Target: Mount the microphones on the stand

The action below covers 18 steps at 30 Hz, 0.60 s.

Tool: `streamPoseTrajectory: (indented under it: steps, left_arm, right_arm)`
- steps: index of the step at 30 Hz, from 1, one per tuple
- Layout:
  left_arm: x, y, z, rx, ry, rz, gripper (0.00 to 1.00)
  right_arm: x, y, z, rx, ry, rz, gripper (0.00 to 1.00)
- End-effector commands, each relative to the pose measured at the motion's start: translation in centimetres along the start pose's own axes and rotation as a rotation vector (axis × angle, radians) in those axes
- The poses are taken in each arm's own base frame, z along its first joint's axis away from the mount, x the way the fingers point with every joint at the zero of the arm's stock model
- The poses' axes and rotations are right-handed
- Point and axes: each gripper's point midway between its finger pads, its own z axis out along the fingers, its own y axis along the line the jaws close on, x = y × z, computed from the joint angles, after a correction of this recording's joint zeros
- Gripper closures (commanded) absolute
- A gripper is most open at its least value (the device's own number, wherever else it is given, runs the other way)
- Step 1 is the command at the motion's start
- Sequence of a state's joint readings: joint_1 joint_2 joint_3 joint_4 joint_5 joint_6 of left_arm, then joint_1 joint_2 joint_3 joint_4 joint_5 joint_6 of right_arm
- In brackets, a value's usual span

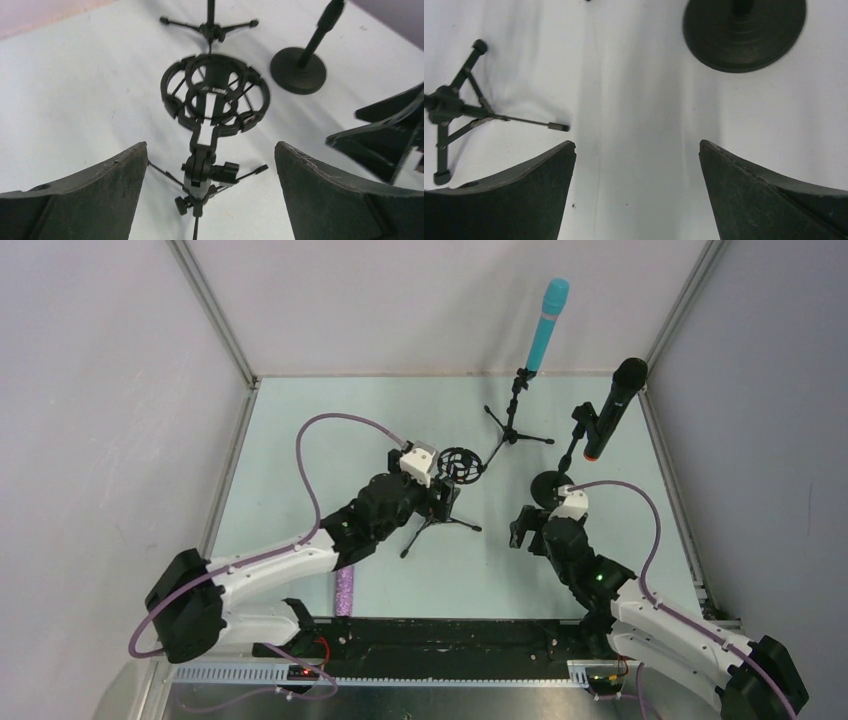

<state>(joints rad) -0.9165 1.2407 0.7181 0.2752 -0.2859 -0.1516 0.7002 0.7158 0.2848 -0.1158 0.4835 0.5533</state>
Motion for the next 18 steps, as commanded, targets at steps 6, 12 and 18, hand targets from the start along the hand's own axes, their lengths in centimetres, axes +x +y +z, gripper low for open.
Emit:
streamPoseTrajectory:
  steps: [6,12,18]
  left_arm:
    - [-10.1,-1.8,-4.5,0.144,-0.275,0.127,0.0]
    - [-12.0,1.5,-7.2,0.003,-0.353,0.07,0.0]
    - [-9.3,6.5,-9.2,-0.206,-0.325,-0.101,0.0]
  right_arm:
    - [-1.4,6.1,-1.0,-0.194,-0.06,-0.123,0.02]
    - [-2.7,9.1,-0.8,-0.251,-0.077,-0.153,0.05]
    - [-5.2,11.7,0.3,-0.269,-0.122,-0.214,0.08]
